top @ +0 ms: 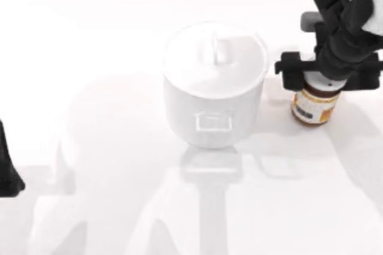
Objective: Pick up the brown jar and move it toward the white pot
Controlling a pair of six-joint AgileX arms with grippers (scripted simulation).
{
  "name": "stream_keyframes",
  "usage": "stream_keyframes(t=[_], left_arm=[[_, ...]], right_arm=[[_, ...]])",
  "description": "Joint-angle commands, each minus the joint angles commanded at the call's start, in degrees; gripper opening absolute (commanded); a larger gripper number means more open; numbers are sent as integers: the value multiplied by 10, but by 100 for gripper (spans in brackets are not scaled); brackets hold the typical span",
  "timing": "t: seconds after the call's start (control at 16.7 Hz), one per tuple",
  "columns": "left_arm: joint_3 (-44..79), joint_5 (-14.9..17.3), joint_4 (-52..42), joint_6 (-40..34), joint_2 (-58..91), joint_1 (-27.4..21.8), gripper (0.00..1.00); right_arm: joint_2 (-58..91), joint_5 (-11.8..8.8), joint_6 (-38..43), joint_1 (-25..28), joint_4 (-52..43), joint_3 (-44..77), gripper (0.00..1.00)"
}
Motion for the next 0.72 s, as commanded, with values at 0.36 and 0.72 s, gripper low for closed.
stream_keyframes(t=[0.36,0.72], left_arm=[[0,0,0,0,0,0,100],[0,0,0,0,0,0,100]], right_arm=[[0,0,0,0,0,0,68],[0,0,0,0,0,0,100]])
